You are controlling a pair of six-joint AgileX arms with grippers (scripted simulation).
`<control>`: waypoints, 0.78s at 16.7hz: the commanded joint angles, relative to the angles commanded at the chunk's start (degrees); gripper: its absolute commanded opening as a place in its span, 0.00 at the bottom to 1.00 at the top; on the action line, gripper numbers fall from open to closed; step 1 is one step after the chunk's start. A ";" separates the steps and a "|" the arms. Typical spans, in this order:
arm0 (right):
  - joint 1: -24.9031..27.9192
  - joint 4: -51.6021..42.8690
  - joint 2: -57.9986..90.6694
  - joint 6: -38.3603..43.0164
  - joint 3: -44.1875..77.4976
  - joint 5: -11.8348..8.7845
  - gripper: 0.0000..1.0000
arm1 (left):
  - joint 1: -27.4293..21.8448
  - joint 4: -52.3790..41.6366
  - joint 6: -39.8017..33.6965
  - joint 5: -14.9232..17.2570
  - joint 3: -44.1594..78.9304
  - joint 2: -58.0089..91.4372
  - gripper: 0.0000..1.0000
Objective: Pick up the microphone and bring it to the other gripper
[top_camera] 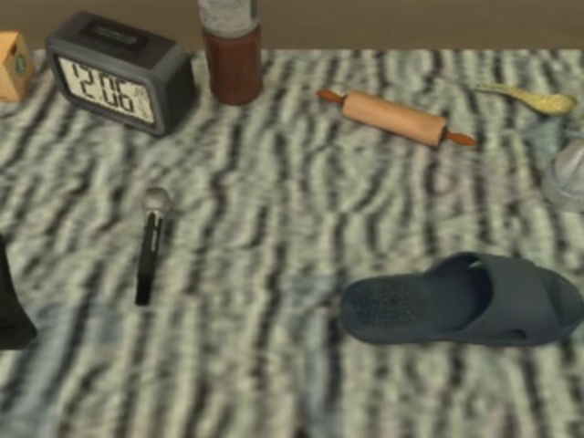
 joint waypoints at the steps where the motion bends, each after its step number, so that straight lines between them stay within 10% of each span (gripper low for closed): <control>1: 0.00 0.00 0.00 0.00 0.00 0.00 1.00 | 0.00 0.00 0.00 0.00 0.00 0.00 1.00; 13: 0.00 0.00 0.00 0.00 0.00 0.00 1.00 | -5.42 -19.97 -4.38 0.25 27.29 38.04 1.00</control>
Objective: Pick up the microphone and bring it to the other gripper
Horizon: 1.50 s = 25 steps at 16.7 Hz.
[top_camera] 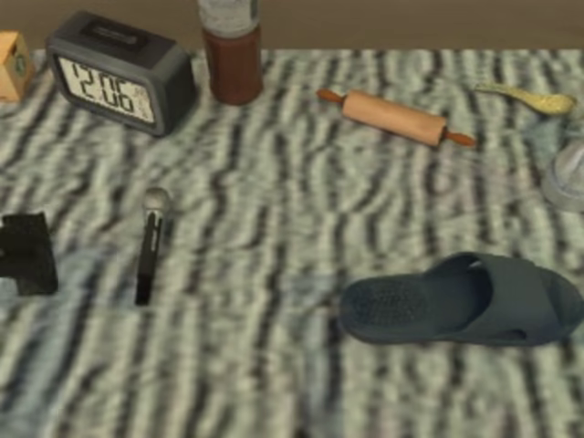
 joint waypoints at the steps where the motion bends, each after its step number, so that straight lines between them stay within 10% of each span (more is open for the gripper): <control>1: 0.00 0.00 0.00 0.00 0.00 0.00 1.00 | -0.69 -2.37 -0.75 0.06 4.16 6.01 1.00; 13: 0.00 0.00 0.00 0.00 0.00 0.00 1.00 | -8.31 -27.05 -7.89 1.07 47.12 67.27 1.00; 25: 0.00 0.00 0.00 0.00 0.00 0.00 1.00 | -9.15 -29.14 -8.59 0.75 50.71 76.28 1.00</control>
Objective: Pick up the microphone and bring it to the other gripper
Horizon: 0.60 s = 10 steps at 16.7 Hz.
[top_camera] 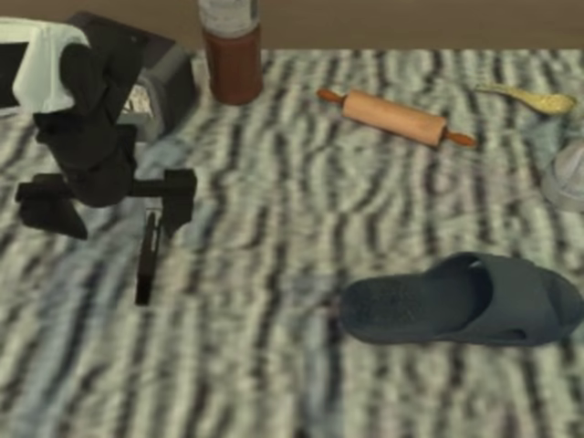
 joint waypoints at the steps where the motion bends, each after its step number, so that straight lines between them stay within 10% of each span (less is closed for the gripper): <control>1: 0.00 0.00 0.00 0.00 0.00 0.00 1.00 | -0.06 1.85 0.00 0.00 -0.63 1.23 1.00; 10: 0.00 0.00 0.00 0.00 0.00 0.00 1.00 | -0.33 16.54 -0.15 0.07 -5.66 10.75 1.00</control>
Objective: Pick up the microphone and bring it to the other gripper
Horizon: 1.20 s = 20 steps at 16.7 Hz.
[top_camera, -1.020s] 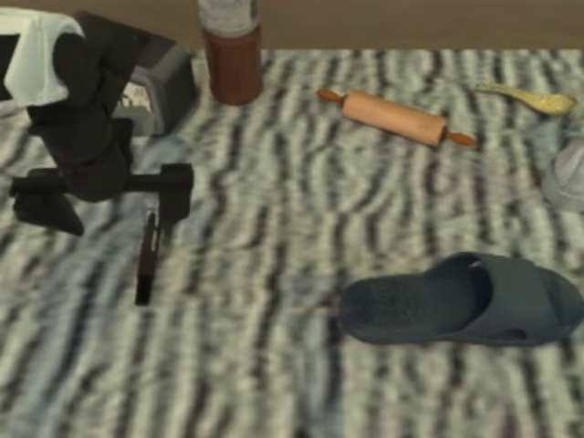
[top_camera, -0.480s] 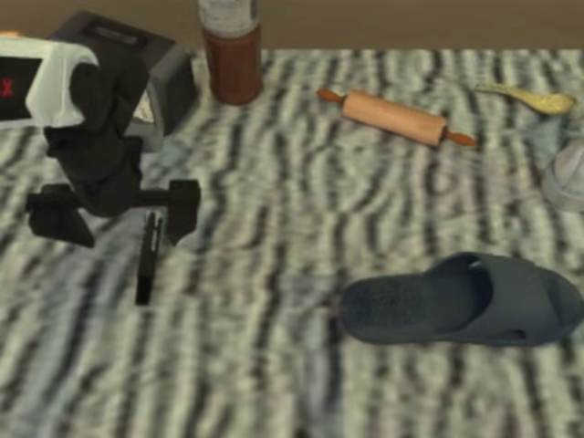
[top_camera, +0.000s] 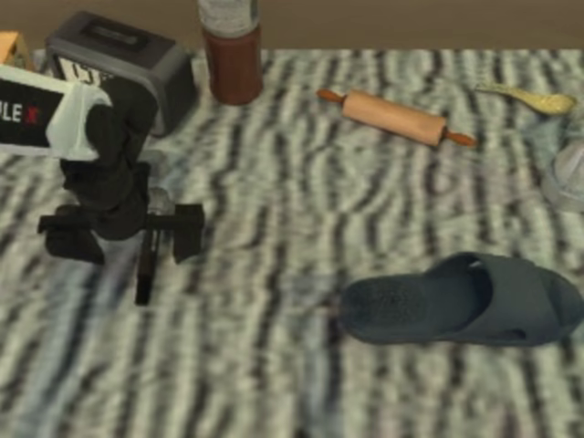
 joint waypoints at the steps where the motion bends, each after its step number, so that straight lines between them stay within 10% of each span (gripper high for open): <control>1: 0.00 0.00 0.00 0.00 0.00 0.00 1.00 | 0.00 0.00 0.00 0.00 0.00 0.00 1.00; 15: 0.00 0.00 0.00 0.00 0.00 0.00 1.00 | 0.00 0.00 0.00 0.00 0.00 0.00 0.02; 20: 0.00 0.00 0.00 0.00 0.00 0.00 1.00 | 0.00 0.00 0.00 0.00 0.00 0.00 0.00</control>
